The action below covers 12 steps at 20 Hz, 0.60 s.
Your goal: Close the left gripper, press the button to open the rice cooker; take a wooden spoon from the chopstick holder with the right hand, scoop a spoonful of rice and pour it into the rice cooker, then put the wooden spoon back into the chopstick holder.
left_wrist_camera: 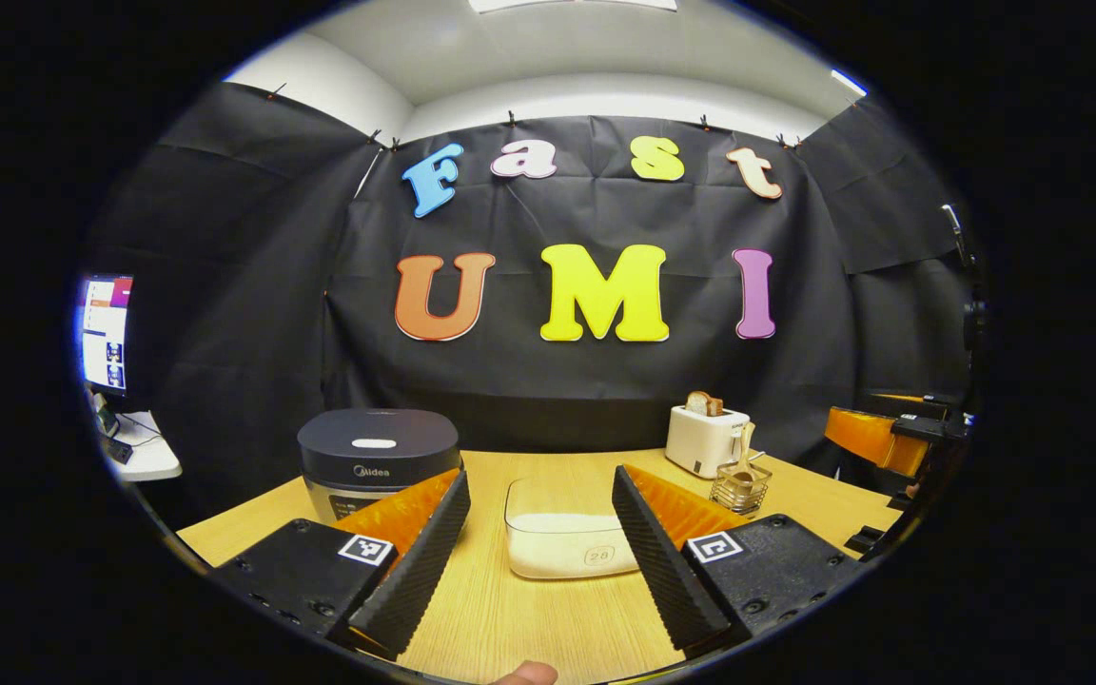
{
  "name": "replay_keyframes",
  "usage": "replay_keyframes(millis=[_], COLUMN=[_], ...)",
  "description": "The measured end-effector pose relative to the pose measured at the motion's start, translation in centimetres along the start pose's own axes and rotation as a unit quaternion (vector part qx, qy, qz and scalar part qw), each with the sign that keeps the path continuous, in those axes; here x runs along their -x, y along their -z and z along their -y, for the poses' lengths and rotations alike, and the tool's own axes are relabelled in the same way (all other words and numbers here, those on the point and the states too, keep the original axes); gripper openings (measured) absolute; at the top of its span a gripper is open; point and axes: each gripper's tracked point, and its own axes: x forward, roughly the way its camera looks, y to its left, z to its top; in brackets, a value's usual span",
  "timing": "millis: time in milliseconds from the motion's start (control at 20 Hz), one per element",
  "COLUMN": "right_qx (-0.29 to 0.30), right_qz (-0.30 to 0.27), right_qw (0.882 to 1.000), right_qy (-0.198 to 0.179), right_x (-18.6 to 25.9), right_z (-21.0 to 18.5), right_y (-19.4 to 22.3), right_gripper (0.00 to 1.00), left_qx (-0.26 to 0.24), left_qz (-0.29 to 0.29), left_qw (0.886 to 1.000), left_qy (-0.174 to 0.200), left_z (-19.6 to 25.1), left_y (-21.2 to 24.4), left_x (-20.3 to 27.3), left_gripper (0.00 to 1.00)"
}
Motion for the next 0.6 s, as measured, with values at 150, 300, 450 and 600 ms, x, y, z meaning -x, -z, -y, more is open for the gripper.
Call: replay_keyframes(millis=[150, 300, 450, 600], right_qx=[0.001, -0.007, -0.004, 0.003], right_qz=[0.012, 0.015, 0.011, 0.008], right_qw=[1.000, 1.000, 1.000, 1.000], right_qy=[0.014, 0.006, -0.001, -0.001], right_x=[0.1, -0.1, -0.2, -0.2], right_z=[0.4, -0.3, -0.9, -1.2], right_y=[0.1, 0.4, 1.0, 1.4], right_gripper=[0.96, 0.93, 0.93, 0.93], left_qx=[0.021, 0.015, 0.020, 0.028], left_qz=[-0.003, 0.007, 0.002, -0.002], left_qw=[1.000, 1.000, 1.000, 1.000], left_qy=[0.013, 0.003, 0.002, 0.003], left_z=[0.3, -0.6, -1.0, -1.2], left_y=[0.6, 0.3, 0.8, 1.0], left_x=[-0.2, -0.5, -0.6, -0.8], left_gripper=[0.96, 0.97, 0.96, 0.96])
